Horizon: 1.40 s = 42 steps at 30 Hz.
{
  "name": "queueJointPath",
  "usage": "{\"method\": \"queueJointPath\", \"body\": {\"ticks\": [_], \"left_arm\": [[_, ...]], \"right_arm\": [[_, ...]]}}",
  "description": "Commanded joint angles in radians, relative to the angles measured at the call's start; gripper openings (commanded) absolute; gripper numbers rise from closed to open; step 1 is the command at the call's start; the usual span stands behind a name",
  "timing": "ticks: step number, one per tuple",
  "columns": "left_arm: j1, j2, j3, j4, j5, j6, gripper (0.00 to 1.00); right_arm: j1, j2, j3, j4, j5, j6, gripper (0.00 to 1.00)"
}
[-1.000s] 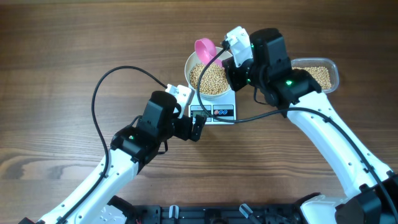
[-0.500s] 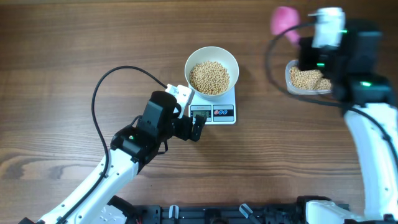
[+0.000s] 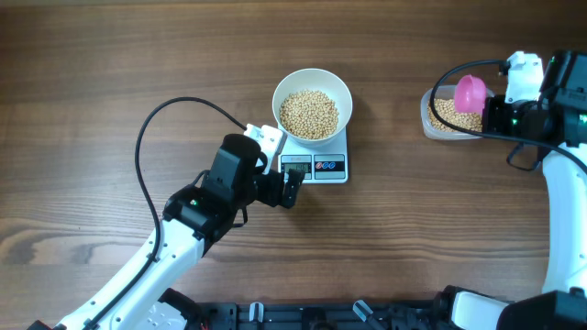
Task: Scoop item into bowl and weigh 150g on scale
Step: 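Carry the empty pink scoop right back to the soybean container, then dip the pink scoop into the soybeans and scoop a small amount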
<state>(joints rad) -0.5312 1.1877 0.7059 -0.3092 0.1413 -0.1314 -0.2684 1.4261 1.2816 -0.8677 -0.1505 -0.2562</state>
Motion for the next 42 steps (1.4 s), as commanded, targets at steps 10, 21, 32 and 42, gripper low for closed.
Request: {"method": "queueJointPath", "body": {"ticks": [10, 21, 32, 42], "left_arm": [[-0.003, 0.004, -0.005, 0.002, 0.015, 0.023, 1.0], [-0.003, 0.004, -0.005, 0.002, 0.015, 0.023, 1.0], [-0.003, 0.004, -0.005, 0.002, 0.015, 0.023, 1.0], [-0.003, 0.004, -0.005, 0.002, 0.015, 0.023, 1.0]], "right_arm": [[0.019, 0.156, -0.015, 0.003, 0.095, -0.106, 0.04], [0.115, 0.194, -0.018, 0.002, 0.072, -0.107, 0.04], [0.121, 0.192, -0.018, -0.003, 0.076, -0.08, 0.04], [0.108, 0.151, -0.018, -0.004, 0.099, -0.028, 0.04]]}}
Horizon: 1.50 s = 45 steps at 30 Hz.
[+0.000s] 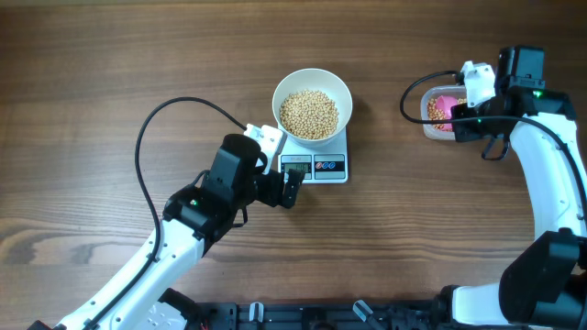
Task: Scoop item into bowl and weigh 150g on scale
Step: 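Dip the pink scoop into the soybeans and scoop a small amount, then lift the scoop and carry it left over the white bowl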
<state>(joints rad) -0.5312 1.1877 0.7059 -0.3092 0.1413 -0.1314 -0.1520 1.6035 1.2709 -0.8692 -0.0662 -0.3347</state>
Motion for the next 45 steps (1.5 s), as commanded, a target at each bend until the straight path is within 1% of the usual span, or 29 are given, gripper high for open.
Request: {"method": "queueJointPath", "body": {"ticks": [1, 4, 5, 9, 15, 19, 27, 36, 41, 43, 45], "left_arm": [[-0.003, 0.004, -0.005, 0.002, 0.015, 0.023, 1.0], [-0.003, 0.004, -0.005, 0.002, 0.015, 0.023, 1.0], [-0.003, 0.004, -0.005, 0.002, 0.015, 0.023, 1.0], [-0.003, 0.004, -0.005, 0.002, 0.015, 0.023, 1.0], [-0.003, 0.004, -0.005, 0.002, 0.015, 0.023, 1.0], [-0.003, 0.004, -0.005, 0.002, 0.015, 0.023, 1.0], [-0.003, 0.004, -0.005, 0.002, 0.015, 0.023, 1.0], [-0.003, 0.004, -0.005, 0.002, 0.015, 0.023, 1.0], [-0.003, 0.004, -0.005, 0.002, 0.015, 0.023, 1.0], [-0.003, 0.004, -0.005, 0.002, 0.015, 0.023, 1.0], [-0.003, 0.004, -0.005, 0.002, 0.015, 0.023, 1.0]], "right_arm": [[-0.013, -0.032, -0.007, -0.003, 0.014, 0.06, 0.04], [-0.026, -0.037, -0.007, -0.007, 0.008, 0.125, 0.04], [-0.033, -0.038, -0.007, -0.016, -0.02, 0.139, 0.04], [-0.064, -0.038, -0.007, -0.044, -0.167, 0.148, 0.04], [-0.144, -0.038, -0.007, -0.035, -0.253, 0.208, 0.04], [-0.204, -0.038, -0.007, -0.033, -0.334, 0.208, 0.04], [-0.28, -0.038, -0.007, -0.024, -0.385, 0.293, 0.04], [-0.377, -0.038, -0.007, -0.03, -0.721, 0.293, 0.04], [-0.407, -0.038, -0.007, -0.049, -0.798, 0.296, 0.04], [-0.409, -0.038, -0.007, -0.052, -0.825, 0.32, 0.04], [-0.408, -0.038, -0.007, -0.052, -0.898, 0.319, 0.04]]}}
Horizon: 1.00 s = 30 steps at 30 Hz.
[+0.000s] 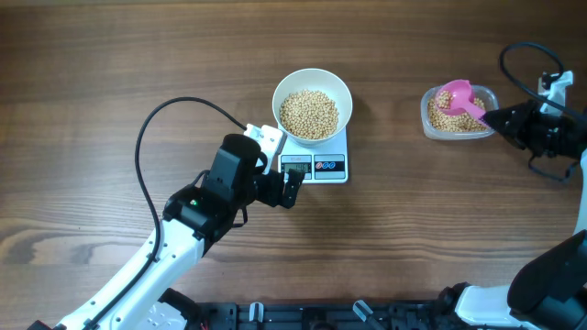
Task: Scoop item into bowl and weigh 150g on scale
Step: 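Lift the scoop and carry it left over the white bowl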
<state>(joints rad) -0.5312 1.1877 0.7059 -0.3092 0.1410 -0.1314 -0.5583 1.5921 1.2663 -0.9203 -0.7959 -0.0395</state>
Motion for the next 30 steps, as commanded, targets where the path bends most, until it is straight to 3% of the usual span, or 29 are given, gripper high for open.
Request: {"method": "queueJointPath", "body": {"ticks": [1, 6, 16, 22, 26, 30], "left_arm": [[-0.003, 0.004, -0.005, 0.002, 0.015, 0.023, 1.0], [-0.003, 0.004, -0.005, 0.002, 0.015, 0.023, 1.0], [-0.003, 0.004, -0.005, 0.002, 0.015, 0.023, 1.0], [-0.003, 0.004, -0.005, 0.002, 0.015, 0.023, 1.0], [-0.003, 0.004, -0.005, 0.002, 0.015, 0.023, 1.0], [-0.003, 0.004, -0.005, 0.002, 0.015, 0.023, 1.0]], "right_arm": [[-0.001, -0.026, -0.002, 0.001, -0.238, 0.024, 0.04], [0.018, -0.026, -0.002, 0.003, -0.411, 0.024, 0.04], [0.242, -0.026, -0.002, 0.033, -0.417, 0.06, 0.04], [0.385, -0.027, -0.002, 0.229, -0.417, 0.196, 0.04], [0.455, -0.027, -0.002, 0.332, -0.381, 0.23, 0.04], [0.518, -0.027, -0.002, 0.328, -0.229, 0.197, 0.04]]}}
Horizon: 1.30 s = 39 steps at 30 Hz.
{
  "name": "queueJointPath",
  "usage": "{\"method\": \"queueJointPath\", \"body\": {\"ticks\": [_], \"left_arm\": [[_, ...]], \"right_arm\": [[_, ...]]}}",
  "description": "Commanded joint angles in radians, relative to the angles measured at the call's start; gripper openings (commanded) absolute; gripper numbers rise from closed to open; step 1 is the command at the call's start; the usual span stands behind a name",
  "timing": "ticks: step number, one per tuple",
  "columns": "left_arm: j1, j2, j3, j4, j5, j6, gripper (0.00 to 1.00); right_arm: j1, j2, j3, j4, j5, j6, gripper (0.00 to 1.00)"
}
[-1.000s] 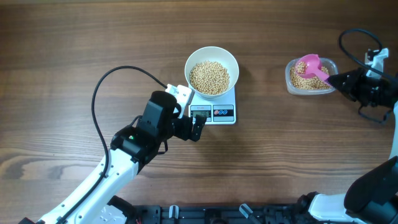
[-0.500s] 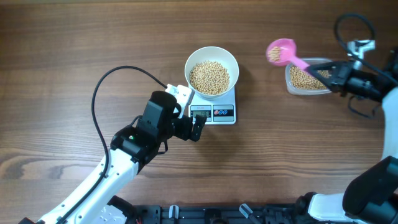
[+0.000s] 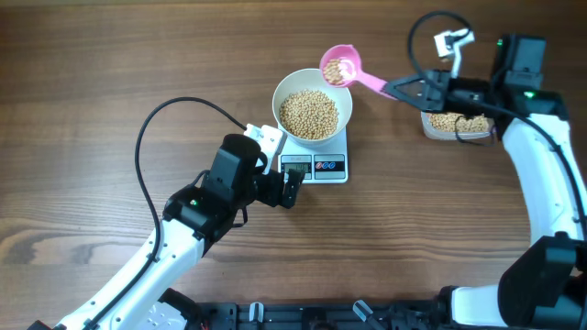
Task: Scoop item into bowl and weigh 150g on scale
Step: 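Lift the scoop and carry it left over the white bowl, then tilt the scoop with the right gripper to trickle soybeans into the bowl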
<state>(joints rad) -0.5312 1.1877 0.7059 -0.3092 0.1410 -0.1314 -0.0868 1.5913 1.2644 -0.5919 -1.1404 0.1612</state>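
Observation:
A white bowl [image 3: 312, 103] full of tan beans stands on a small digital scale [image 3: 316, 165] at the table's middle. My right gripper [image 3: 393, 90] is shut on the handle of a pink scoop [image 3: 340, 69]. The scoop carries a few beans and hovers at the bowl's upper right rim. A clear container [image 3: 457, 123] with more beans lies at the right, partly under the right arm. My left gripper [image 3: 292, 190] rests at the scale's lower left corner, next to the display. Whether its fingers are apart or together does not show.
A black cable loops over the table above the left arm [image 3: 197, 211]. The right arm [image 3: 541, 156] runs down the right edge of the view. The wooden table [image 3: 138, 55] stretches bare to the left and front.
The right gripper has moved left from beside the container, carrying the pink scoop from the container to the bowl's rim. The left arm has stayed put.
The right gripper first held the pink scoop over the container. Then the scoop was down inside it among the beans. Later the scoop lay tilted in the container with the gripper drawn back to the right. Now the loaded scoop hangs at the bowl's rim.

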Motion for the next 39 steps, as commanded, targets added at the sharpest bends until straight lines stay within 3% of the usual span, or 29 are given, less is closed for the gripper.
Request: {"method": "queueJointPath", "body": {"ticks": [1, 6, 12, 18, 39], "left_arm": [[-0.003, 0.004, -0.005, 0.002, 0.015, 0.023, 1.0], [-0.003, 0.004, -0.005, 0.002, 0.015, 0.023, 1.0], [-0.003, 0.004, -0.005, 0.002, 0.015, 0.023, 1.0], [-0.003, 0.004, -0.005, 0.002, 0.015, 0.023, 1.0], [-0.003, 0.004, -0.005, 0.002, 0.015, 0.023, 1.0]], "right_arm": [[0.062, -0.027, 0.0, 0.0, 0.14, -0.027, 0.04], [0.131, -0.041, 0.0, 0.0, 0.179, -0.14, 0.04], [0.204, -0.123, 0.0, 0.0, 0.48, -0.242, 0.04], [0.234, -0.185, 0.0, -0.001, 0.655, -0.338, 0.04], [0.287, -0.172, -0.001, -0.018, 0.681, -0.476, 0.04]]}}
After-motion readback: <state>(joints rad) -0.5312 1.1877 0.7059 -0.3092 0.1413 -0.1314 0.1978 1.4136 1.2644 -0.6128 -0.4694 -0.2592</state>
